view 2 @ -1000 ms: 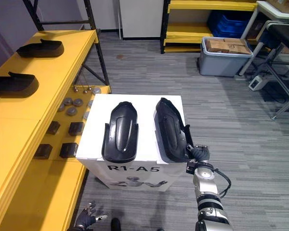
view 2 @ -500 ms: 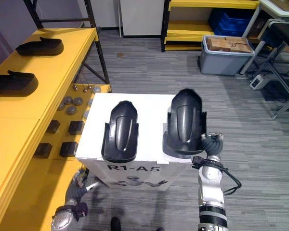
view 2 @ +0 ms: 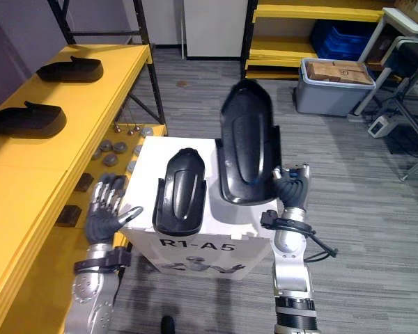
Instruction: Walk over and take plastic housings, then place them on the shelf
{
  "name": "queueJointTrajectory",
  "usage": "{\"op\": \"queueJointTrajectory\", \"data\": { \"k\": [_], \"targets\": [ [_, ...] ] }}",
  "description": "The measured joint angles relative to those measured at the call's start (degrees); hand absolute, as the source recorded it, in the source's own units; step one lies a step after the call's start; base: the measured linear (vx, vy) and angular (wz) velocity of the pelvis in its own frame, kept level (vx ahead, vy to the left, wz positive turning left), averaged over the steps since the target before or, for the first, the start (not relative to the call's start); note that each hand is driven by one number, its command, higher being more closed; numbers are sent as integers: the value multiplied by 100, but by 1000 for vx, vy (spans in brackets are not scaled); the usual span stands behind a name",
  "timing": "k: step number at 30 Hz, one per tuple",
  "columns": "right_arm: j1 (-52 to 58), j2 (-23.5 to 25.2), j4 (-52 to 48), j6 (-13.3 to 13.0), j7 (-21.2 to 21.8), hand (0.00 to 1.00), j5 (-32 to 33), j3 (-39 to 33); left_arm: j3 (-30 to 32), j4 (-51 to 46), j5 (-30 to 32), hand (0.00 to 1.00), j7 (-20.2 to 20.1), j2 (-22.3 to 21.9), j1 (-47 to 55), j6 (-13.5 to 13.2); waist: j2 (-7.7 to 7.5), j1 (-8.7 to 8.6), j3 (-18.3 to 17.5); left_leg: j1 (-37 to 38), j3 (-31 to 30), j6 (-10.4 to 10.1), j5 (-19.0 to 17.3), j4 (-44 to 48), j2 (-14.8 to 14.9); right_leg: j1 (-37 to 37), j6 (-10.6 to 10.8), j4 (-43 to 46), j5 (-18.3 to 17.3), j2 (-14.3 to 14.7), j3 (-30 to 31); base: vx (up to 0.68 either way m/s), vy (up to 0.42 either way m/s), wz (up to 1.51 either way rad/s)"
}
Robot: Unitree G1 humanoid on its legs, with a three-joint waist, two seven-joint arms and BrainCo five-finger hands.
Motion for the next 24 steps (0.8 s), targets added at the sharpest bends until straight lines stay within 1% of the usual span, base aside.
{"op": "queueJointTrajectory", "data": {
  "k": [3,5,7,8,12,16,18,21,24],
  "targets": [
    [-11,17,-179,-18,132,100,-174,631,-574,34,-384,0,-94,140,-346,25,0,-9,-114,2,4,5,5,0,-3,-1,0,2,0,-1,2,0,0,0],
    [-21,37,-180,-91,201,100,-300,895,-783,134,-548,0,-158,182,-546,47,2,-5,-179,4,4,6,6,0,-3,1,0,2,0,-1,3,0,0,0],
    [-29,73,-221,-124,196,100,-419,1010,-795,293,-628,0,-108,162,-628,68,1,-5,-231,9,8,9,8,0,-3,2,-1,3,1,-1,6,0,0,0],
    [-42,68,-248,-125,197,100,-517,1088,-825,335,-665,0,-102,221,-648,85,-1,-11,-244,11,15,12,11,0,-3,0,-1,5,1,-1,11,-28,2,-3],
    [-44,28,-266,-126,185,100,-667,1208,-976,533,-1103,0,51,361,-716,129,-2,-16,-273,6,38,14,27,-1,-5,-20,-1,5,1,-3,32,-27,2,-3],
    [-42,-115,-266,-126,120,100,-921,1510,-1034,729,-1552,0,241,461,-772,164,-4,-55,-358,-12,142,20,36,-1,-4,-92,-3,5,2,-5,152,-24,5,-12],
    [-42,-223,-266,-125,79,100,-1034,1597,-1113,733,-1554,0,331,554,-785,202,-17,-115,-402,-14,141,24,40,-1,-4,-94,-4,6,3,-5,152,-14,3,-3],
    [-42,-320,-266,-125,50,100,-1070,1675,-1195,766,-1544,0,418,606,-793,208,-19,-132,-449,-16,142,23,44,-2,-4,-98,-4,7,3,-4,156,0,0,0],
    [-41,-463,-264,-125,-26,100,-1169,1881,-1220,870,-1460,0,607,603,-823,206,-20,-137,-478,-21,144,23,52,-2,0,-106,-9,9,6,-1,158,0,0,0]
  ]
}}
